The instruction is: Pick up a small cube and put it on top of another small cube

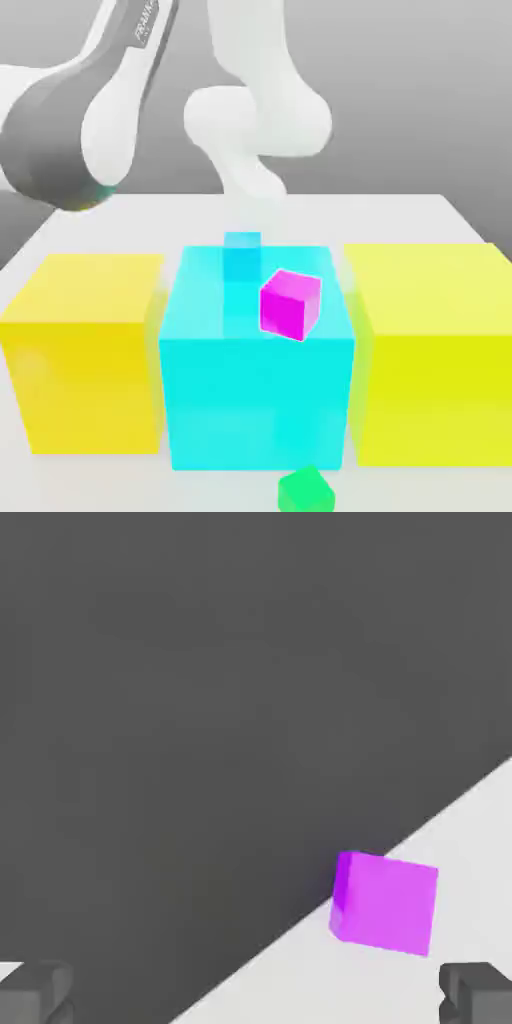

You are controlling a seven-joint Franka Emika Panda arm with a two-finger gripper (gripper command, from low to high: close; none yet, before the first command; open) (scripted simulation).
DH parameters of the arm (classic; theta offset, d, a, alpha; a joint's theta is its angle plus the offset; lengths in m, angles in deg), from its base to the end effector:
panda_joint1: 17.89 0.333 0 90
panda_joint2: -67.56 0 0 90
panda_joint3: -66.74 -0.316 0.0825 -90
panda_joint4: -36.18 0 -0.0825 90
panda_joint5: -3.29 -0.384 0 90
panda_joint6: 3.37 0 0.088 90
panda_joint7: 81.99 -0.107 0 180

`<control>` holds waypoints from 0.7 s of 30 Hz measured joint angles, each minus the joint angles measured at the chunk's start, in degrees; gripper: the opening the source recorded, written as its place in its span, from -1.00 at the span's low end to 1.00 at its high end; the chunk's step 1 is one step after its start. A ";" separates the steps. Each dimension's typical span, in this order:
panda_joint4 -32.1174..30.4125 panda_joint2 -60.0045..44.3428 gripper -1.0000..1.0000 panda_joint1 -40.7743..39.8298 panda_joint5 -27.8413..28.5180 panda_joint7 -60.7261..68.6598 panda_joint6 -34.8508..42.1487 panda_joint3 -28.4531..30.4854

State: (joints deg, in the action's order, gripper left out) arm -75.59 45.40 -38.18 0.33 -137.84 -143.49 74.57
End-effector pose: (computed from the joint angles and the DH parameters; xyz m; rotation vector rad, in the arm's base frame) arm 0.5564 -0.2925 0.2928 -2.2965 2.1191 -0.1763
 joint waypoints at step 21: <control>2.10 -9.19 -1.00 -3.20 -3.04 0.84 -0.55 -0.33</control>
State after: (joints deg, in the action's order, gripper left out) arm -73.49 36.21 -41.38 -2.72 -137.00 -144.03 74.25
